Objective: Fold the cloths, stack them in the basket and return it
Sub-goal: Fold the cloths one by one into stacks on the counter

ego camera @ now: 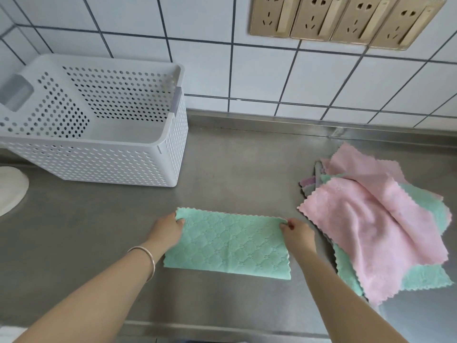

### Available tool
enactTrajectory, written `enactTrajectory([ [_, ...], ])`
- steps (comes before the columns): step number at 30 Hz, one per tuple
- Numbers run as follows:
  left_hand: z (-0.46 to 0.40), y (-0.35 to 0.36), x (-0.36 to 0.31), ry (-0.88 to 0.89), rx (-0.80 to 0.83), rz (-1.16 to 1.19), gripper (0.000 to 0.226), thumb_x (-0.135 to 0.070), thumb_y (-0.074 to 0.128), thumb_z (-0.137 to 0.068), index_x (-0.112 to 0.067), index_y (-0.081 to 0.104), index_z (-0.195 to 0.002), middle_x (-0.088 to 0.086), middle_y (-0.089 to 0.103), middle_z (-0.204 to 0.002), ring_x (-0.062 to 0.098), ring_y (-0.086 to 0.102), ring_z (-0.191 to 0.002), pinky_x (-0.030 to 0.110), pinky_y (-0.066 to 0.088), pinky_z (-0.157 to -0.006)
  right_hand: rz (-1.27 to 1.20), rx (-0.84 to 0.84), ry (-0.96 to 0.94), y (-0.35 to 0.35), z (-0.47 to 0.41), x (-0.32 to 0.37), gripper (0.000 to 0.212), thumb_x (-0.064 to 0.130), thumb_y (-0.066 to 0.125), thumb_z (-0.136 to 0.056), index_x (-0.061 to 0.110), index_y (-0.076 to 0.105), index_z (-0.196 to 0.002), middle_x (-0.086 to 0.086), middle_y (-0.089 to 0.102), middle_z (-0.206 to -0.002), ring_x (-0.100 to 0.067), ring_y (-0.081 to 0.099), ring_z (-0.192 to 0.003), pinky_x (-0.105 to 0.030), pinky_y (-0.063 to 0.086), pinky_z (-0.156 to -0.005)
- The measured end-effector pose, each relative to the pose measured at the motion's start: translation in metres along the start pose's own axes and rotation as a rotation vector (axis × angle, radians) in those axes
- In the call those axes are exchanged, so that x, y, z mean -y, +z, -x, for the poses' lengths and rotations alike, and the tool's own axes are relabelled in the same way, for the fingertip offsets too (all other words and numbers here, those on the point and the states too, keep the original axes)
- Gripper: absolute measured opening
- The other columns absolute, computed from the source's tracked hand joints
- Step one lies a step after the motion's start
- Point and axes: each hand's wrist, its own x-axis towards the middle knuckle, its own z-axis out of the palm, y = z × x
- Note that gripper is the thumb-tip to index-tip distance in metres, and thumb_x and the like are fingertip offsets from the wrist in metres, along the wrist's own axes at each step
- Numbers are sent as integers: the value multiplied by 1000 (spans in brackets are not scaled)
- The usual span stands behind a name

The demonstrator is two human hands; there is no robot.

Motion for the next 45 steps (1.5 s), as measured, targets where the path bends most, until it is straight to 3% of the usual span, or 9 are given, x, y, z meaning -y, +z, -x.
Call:
enactTrajectory([
  [9,21,0,-15,-56,-256,-172,35,-38,51,-90,-10,51,-110,13,60,-113,34,58,-106,39,46,-82,-238,-89,140,-2,5,3,25,25,59,-87,7,58,-103,-13,64,-98,-27,55,-90,-27,37,-73],
  [13,35,12,-12,251,-509,-195,40,-28,71,-70,-12,54,-102,14,56,-111,36,53,-101,45,46,-80,-364,-153,119,-2,28,-9,34,25,61,-86,7,52,-113,-4,58,-93,-22,54,-87,-29,38,-74],
  [19,56,52,-34,809,-142,-579,62,-59,29,-83,-30,41,-137,-7,39,-148,22,30,-141,52,12,-114,-172,-65,165,22,67,-26,52,31,62,-82,11,43,-126,-4,54,-123,-22,53,-106,-36,45,-88],
  [22,59,63,-39,821,-37,-708,75,-70,29,-78,-29,35,-140,-1,34,-151,22,16,-141,53,11,-106,7,-43,179,26,76,-25,51,39,63,-78,16,45,-120,0,56,-119,-22,51,-111,-34,44,-89],
  [26,55,69,-38,797,77,-715,87,-76,7,-69,-35,-22,-140,-1,-33,-150,17,-35,-136,52,-21,-110,126,33,258,23,74,-25,39,42,56,-77,20,56,-109,1,65,-104,-22,56,-104,-30,46,-81],
  [29,58,63,-47,742,141,-714,86,-74,22,-77,-35,-14,-145,-3,-31,-152,20,-31,-140,54,-15,-113,82,106,272,21,73,-26,21,38,54,-73,26,65,-88,1,67,-93,-24,61,-99,-30,51,-79],
  [35,84,35,-95,510,249,10,75,-65,35,-86,-19,29,-145,-1,22,-156,16,13,-145,35,12,-117,-117,-333,-32,27,99,10,19,13,60,-76,10,61,-95,-7,59,-99,-32,57,-93,-37,47,-75],
  [38,90,11,-116,286,400,559,30,-50,52,-88,-25,66,-98,2,64,-105,18,58,-102,31,39,-92,-112,-488,-381,36,116,44,17,14,63,-62,16,57,-78,-2,60,-79,-29,58,-71,-36,45,-59],
  [45,76,-22,-78,241,133,582,35,-26,45,-95,-16,50,-62,2,47,-59,21,49,-56,19,34,-38,-10,-398,-853,70,125,75,51,17,68,-58,20,49,-106,-4,56,-113,-16,47,-95,-22,39,-81],
])
